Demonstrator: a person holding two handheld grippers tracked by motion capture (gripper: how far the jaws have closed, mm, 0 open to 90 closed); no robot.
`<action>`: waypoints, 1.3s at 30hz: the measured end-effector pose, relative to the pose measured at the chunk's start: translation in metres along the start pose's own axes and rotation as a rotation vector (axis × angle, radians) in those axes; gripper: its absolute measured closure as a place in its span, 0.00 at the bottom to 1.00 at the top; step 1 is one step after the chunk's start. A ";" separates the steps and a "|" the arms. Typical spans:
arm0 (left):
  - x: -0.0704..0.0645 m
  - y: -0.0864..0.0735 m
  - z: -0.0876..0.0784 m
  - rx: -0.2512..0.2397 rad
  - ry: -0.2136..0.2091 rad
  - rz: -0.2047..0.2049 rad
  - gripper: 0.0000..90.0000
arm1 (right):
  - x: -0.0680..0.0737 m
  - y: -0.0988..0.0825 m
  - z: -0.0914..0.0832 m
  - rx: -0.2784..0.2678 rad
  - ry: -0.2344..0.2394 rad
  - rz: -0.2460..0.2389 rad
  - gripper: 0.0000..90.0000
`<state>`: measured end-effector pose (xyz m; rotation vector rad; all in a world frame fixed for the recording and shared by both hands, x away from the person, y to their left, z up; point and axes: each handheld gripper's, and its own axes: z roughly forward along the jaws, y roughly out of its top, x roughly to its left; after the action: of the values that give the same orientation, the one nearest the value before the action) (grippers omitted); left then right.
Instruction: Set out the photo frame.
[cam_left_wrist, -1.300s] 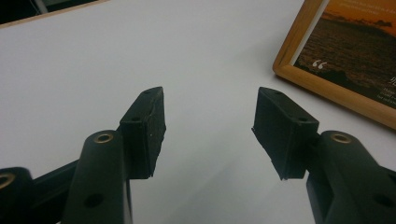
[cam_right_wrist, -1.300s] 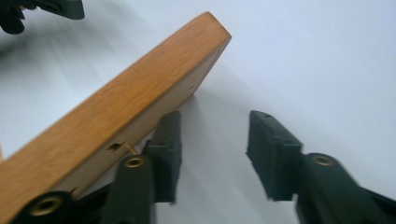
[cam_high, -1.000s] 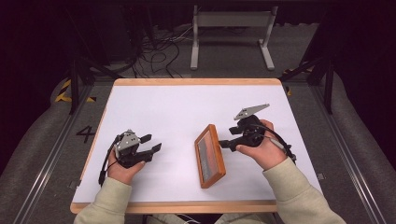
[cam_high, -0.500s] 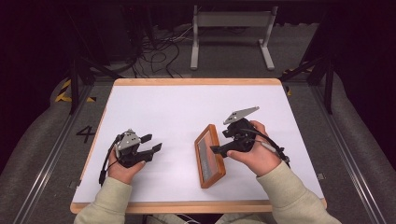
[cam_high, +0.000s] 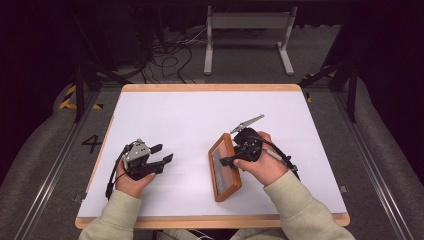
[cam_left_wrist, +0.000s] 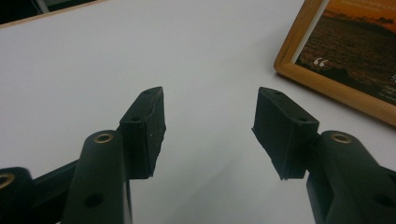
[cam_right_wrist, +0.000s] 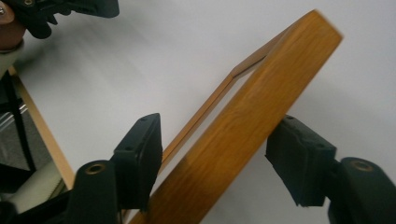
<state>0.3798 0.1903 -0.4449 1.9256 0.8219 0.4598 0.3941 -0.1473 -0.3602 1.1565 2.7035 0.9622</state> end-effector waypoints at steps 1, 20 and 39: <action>0.000 0.000 0.000 0.001 0.000 0.003 0.49 | 0.000 0.000 0.001 0.008 0.003 0.005 0.43; -0.003 -0.001 0.003 0.015 -0.002 0.017 0.48 | 0.004 0.001 0.021 0.125 0.003 0.113 0.59; -0.003 -0.001 0.004 0.016 -0.004 0.018 0.48 | 0.011 0.009 0.017 0.154 -0.019 0.226 0.77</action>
<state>0.3796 0.1860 -0.4475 1.9492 0.8086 0.4615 0.3965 -0.1262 -0.3669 1.5178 2.7164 0.7698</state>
